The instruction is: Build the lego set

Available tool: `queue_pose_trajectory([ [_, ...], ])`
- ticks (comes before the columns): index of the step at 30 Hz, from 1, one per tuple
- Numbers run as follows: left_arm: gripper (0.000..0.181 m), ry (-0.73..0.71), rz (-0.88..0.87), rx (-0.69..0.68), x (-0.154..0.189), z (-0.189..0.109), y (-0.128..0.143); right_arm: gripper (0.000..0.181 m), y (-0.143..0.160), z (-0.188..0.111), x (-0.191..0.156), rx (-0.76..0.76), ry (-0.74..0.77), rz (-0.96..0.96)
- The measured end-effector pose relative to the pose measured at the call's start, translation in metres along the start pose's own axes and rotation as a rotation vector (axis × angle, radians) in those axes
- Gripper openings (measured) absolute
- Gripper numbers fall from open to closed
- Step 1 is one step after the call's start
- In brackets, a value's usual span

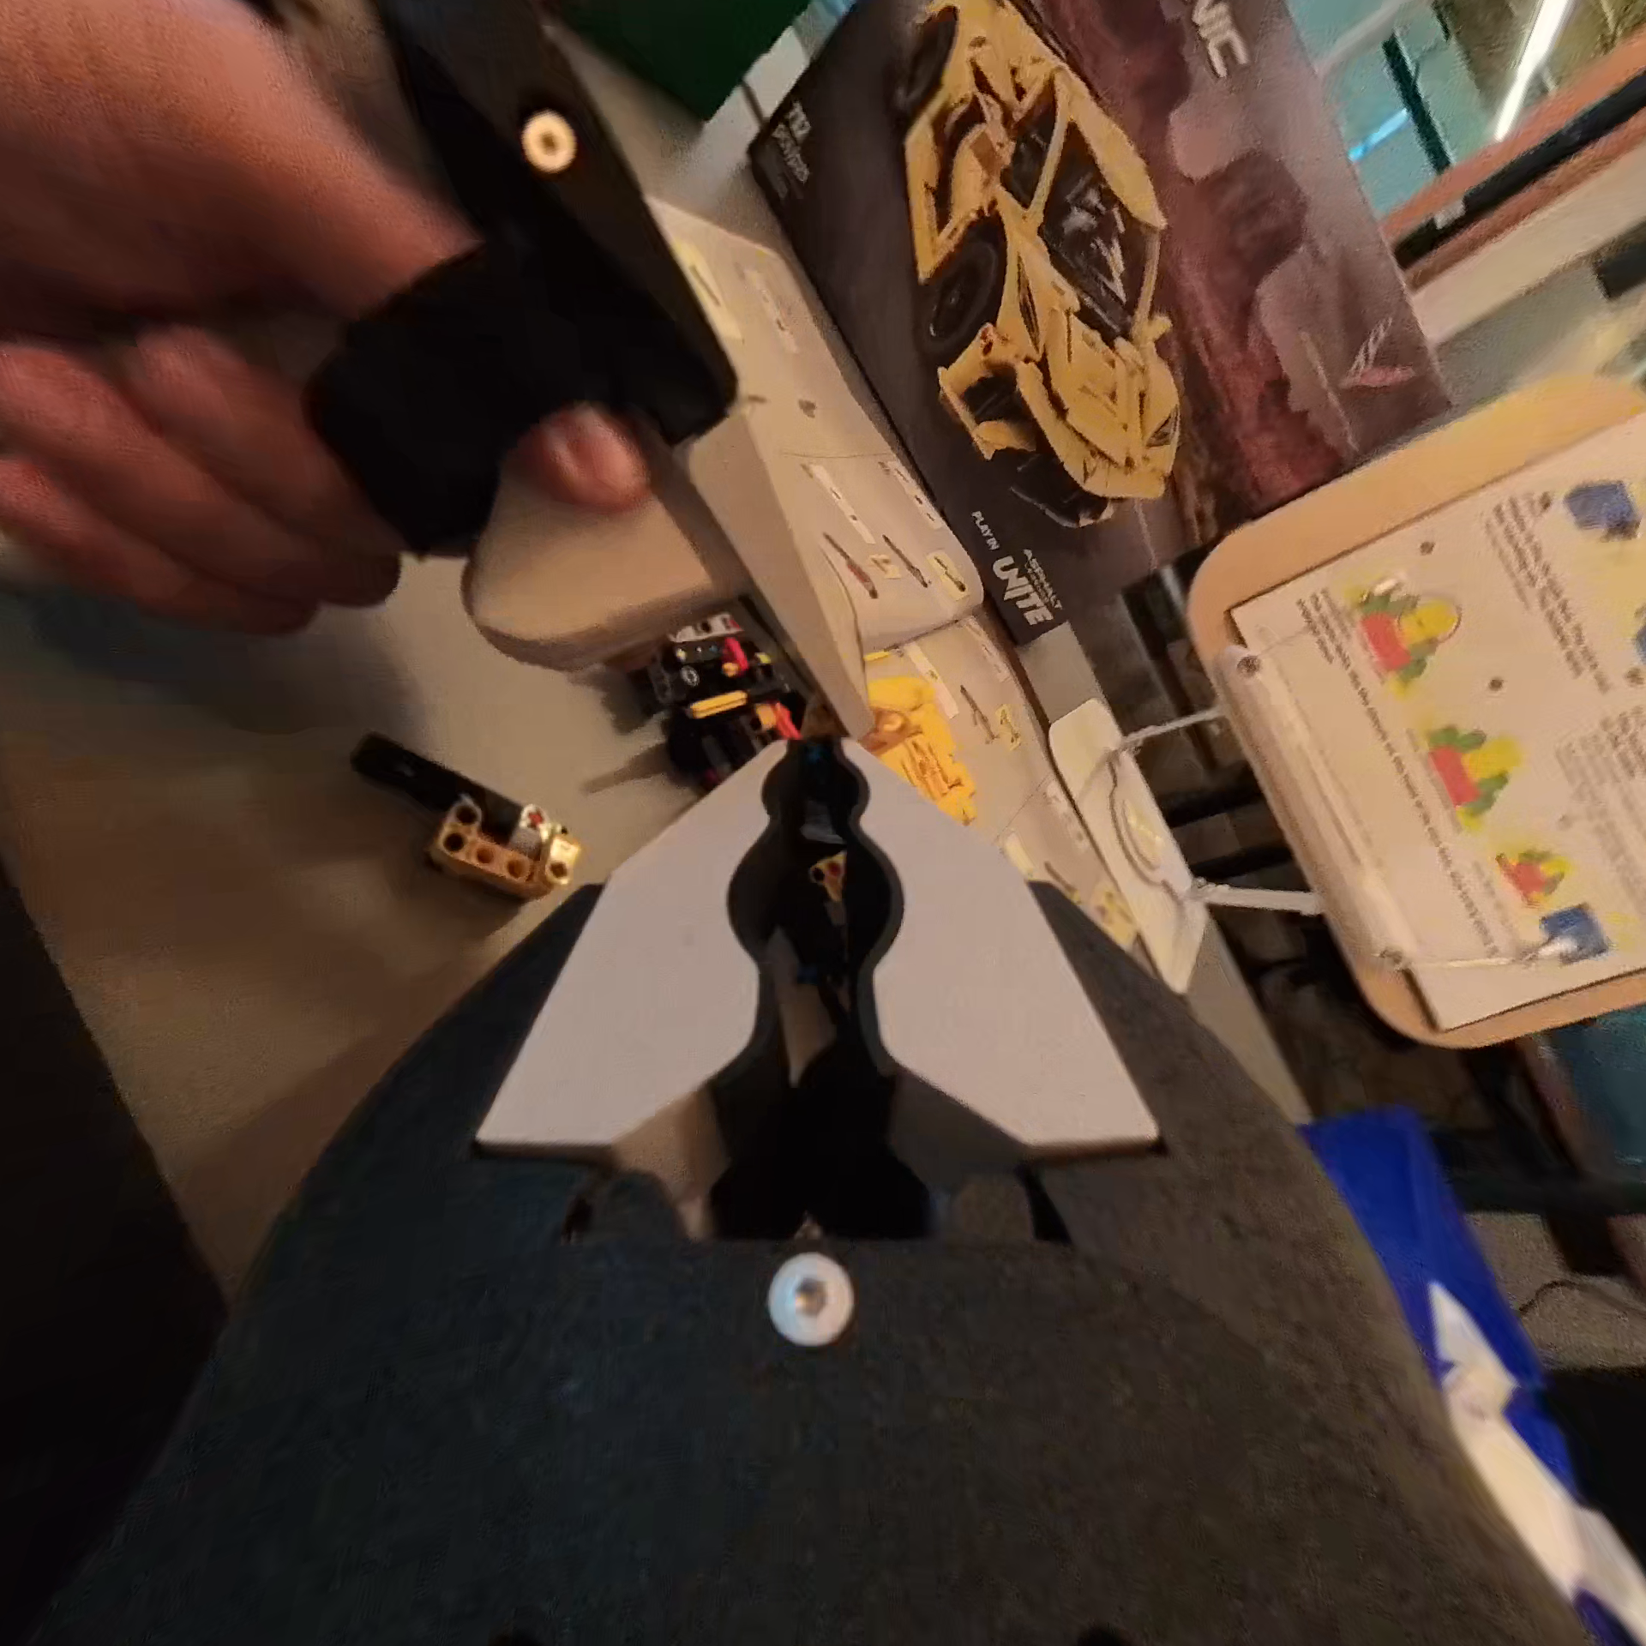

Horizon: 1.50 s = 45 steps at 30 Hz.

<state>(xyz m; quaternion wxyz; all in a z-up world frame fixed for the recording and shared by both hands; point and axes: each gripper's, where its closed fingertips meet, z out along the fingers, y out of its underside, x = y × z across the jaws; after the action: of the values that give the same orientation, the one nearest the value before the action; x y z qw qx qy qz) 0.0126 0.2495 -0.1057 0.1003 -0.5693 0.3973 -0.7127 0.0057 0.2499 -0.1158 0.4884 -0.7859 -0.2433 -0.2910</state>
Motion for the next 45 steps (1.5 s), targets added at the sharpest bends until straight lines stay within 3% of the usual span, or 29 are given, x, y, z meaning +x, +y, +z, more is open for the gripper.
queue_pose_trajectory([
  [4, 0.007, -0.017, 0.01, 0.036, -0.002, -0.003, -0.006, 0.004, -0.005, 0.004, 0.002, 0.013, 0.065, 0.325],
  [9, 0.007, 0.036, -0.025, 0.06, -0.001, -0.007, -0.015, 0.01, -0.016, 0.0, 0.012, 0.098, 0.071, 0.482],
  [13, 0.008, 0.16, 0.032, 0.122, 0.024, -0.015, -0.028, 0.038, -0.033, -0.018, 0.023, 0.345, -0.205, 0.858],
  [15, 0.008, 0.24, 0.088, 0.155, 0.043, -0.02, -0.034, 0.041, -0.04, -0.027, 0.025, 0.488, -0.453, 1.094],
  [17, 0.008, 0.292, 0.138, 0.17, 0.056, -0.023, -0.036, 0.041, -0.056, -0.046, 0.024, 0.633, -0.714, 1.215],
  [21, 0.008, 0.317, 0.243, 0.152, 0.07, -0.022, -0.03, 0.041, -0.065, -0.053, 0.019, 0.674, -0.81, 1.223],
  [25, 0.008, 0.296, 0.346, 0.124, 0.076, -0.018, -0.021, 0.027, -0.064, -0.056, 0.018, 0.696, -0.848, 1.262],
  [37, 0.008, 0.413, 0.043, 0.11, 0.074, -0.015, -0.019, 0.023, -0.058, -0.052, 0.016, 0.675, -0.716, 1.077],
  [40, 0.008, 0.4, 0.076, 0.093, 0.075, -0.015, -0.018, 0.023, -0.058, -0.054, 0.017, 0.71, -0.782, 1.125],
  [45, 0.007, 0.301, 0.168, 0.067, 0.062, -0.012, -0.017, 0.024, -0.051, -0.044, 0.018, 0.694, -0.671, 1.082],
])
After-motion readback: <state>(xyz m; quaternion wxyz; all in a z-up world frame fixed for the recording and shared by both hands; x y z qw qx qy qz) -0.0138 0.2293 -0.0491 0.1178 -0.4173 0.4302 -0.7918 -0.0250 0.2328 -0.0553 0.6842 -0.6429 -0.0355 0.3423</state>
